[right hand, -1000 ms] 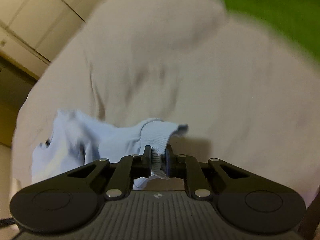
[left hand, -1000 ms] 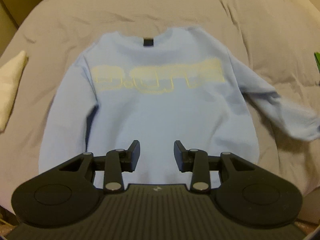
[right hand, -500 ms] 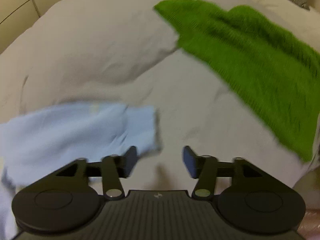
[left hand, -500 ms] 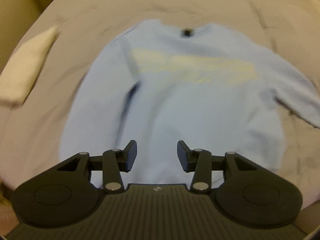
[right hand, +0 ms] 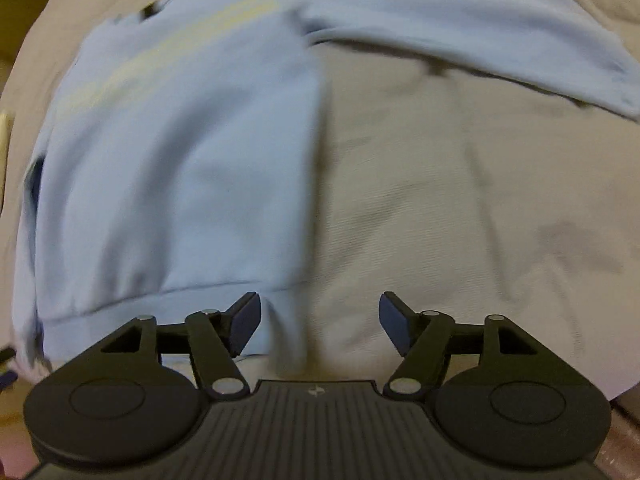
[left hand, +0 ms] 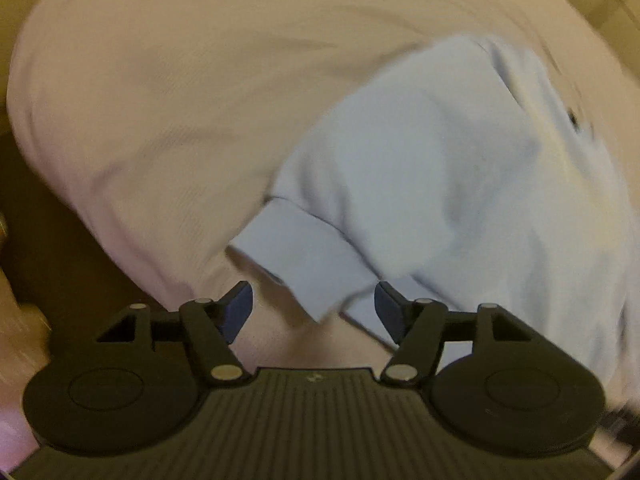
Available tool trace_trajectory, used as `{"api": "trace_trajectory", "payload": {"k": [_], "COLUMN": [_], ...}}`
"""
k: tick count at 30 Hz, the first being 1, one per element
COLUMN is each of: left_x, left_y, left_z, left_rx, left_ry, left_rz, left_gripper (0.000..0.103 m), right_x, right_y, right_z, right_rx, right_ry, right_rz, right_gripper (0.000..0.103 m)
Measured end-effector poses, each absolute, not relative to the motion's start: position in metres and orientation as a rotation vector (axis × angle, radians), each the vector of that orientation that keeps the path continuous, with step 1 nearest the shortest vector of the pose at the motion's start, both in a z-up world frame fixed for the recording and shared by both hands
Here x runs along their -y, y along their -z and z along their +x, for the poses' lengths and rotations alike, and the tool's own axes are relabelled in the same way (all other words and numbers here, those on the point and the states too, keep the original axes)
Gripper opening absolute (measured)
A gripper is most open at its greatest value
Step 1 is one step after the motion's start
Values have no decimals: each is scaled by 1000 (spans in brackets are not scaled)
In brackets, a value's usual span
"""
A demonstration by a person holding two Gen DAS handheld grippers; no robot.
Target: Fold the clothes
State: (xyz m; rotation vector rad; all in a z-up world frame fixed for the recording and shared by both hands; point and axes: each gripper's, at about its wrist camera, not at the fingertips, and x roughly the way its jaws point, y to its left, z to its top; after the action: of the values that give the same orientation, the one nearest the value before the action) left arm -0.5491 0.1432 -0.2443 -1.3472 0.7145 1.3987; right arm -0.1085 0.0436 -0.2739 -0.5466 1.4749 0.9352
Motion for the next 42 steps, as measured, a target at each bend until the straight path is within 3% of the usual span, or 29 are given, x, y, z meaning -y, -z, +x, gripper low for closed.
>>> {"api": "trace_trajectory", "payload": {"k": [6, 7, 8, 11, 19, 24, 28, 32, 39, 42], "left_x": [-157, -160, -164, -184, -317, -385, -417, -402, -268, -207], "left_y": [294, 303, 303, 279, 89, 64, 131, 194, 225, 230], "left_z": [-600, -603, -604, -603, -629, -645, -649, -660, -624, -589], "left_rx": [-451, -443, -451, -492, -458, -571, -821, -971, -958, -908], "left_ry": [-1354, -1339, -1331, -1320, -1314, -1354, -1417, -1479, -1195, -977], "left_rz": [-1676, -1715, -1711, -1561, -707, -463, -520, -726, -1068, -1132], "left_gripper": [63, 42, 15, 9, 8, 9, 17, 17, 27, 40], "right_x": [-60, -62, -63, -68, -75, -74, -67, -51, -8, 7], "right_y": [271, 271, 270, 268, 251, 236, 227, 227, 247, 260], "right_z": [-139, -143, -148, -156, -164, -171, -178, -175, -152, -143], "right_rx": [-1465, -1462, -1459, -1445, -1414, -1403, -1407, -1421, -1444, -1452], "right_ry": [-848, -835, -824, -794, -712, -683, -676, -652, -619, -678], "right_rz": [-587, -599, -610, -629, -534, -453, -434, -437, -345, -272], "right_gripper": [73, 73, 73, 73, 73, 74, 76, 78, 77, 69]}}
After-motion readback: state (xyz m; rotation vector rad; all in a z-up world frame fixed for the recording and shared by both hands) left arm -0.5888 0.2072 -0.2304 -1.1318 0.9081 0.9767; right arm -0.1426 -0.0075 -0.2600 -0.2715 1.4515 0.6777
